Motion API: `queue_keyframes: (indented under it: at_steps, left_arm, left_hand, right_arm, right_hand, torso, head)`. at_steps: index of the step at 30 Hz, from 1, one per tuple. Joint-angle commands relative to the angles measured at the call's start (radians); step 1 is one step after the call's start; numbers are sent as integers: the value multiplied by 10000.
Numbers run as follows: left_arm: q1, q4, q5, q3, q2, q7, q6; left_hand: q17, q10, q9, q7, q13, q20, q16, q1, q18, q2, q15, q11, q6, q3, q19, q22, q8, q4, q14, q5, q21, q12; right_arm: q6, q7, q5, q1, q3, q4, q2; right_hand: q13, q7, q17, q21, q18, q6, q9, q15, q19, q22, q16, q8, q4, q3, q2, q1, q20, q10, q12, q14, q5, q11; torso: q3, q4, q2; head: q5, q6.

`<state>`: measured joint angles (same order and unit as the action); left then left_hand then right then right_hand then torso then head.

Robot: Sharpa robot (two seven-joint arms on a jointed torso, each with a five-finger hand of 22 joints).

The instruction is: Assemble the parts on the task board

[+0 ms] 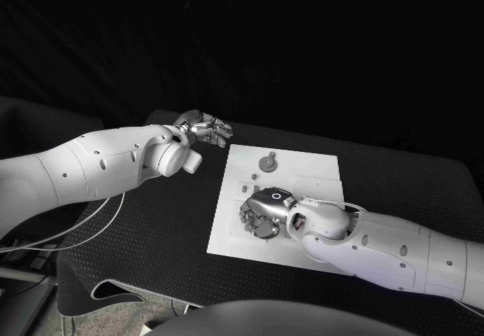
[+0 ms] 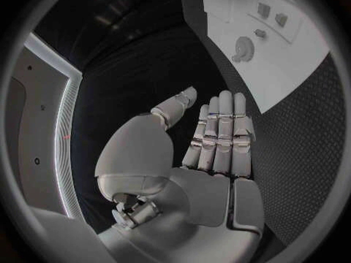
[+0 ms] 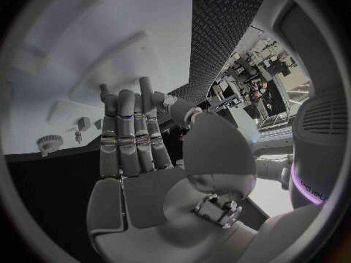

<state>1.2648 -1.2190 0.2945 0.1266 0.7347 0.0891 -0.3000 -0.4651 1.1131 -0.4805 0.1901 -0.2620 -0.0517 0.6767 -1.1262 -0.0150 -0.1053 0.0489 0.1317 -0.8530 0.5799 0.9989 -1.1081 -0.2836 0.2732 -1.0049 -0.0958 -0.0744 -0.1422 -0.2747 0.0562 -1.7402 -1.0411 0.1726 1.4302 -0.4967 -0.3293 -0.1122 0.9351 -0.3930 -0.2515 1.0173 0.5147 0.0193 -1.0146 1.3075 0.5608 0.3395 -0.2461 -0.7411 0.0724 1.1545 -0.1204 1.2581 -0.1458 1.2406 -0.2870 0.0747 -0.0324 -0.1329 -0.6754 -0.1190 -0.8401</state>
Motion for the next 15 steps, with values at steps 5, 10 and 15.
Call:
queue_keyframes:
  at_steps: [5, 10, 15]
  left_arm:
    - [14, -16, -26, -7, -9, 49, 140]
    - [14, -17, -26, -7, -13, 45, 152]
    - [14, -10, -26, -7, -21, 47, 149]
  left_hand:
    - [-24, -73, 13, -21, 10, 46, -71, 102, 35, 16, 29, 2, 68, -51, -22, 12, -66, 4, -36, -6, 59, -58]
    - [-28, -74, 14, -21, 10, 46, -74, 103, 35, 16, 29, 2, 69, -51, -23, 13, -68, 4, -36, -6, 59, -59]
    - [-35, -75, 15, -20, 11, 46, -79, 104, 36, 18, 30, 2, 70, -51, -23, 14, -69, 2, -36, -5, 59, -60]
  right_arm:
    - [316, -2, -77, 21, 13, -76, 17]
    - [511, 48, -177, 22, 17, -164, 88]
    - [439, 168, -460, 40, 42, -267, 126]
  right_hand:
    - [-22, -7, 16, -47, -103, 63, 12, 70, -86, 242, 60, 32, -14, -65, -91, -8, 19, 99, -15, -18, -7, -17]
    - [-22, -10, 14, -49, -103, 56, 10, 67, -78, 240, 61, 25, -22, -67, -89, -16, 16, 92, -7, -27, -7, -14]
    - [-23, -12, 12, -51, -103, 53, 9, 64, -68, 240, 62, 20, -31, -70, -88, -24, 14, 87, 0, -38, -7, -12]
  torso:
    - [2, 2, -1]
    - [5, 4, -1]
    - [9, 0, -1]
  head:
    - [-13, -23]
    - [-14, -25]
    - [-19, -41]
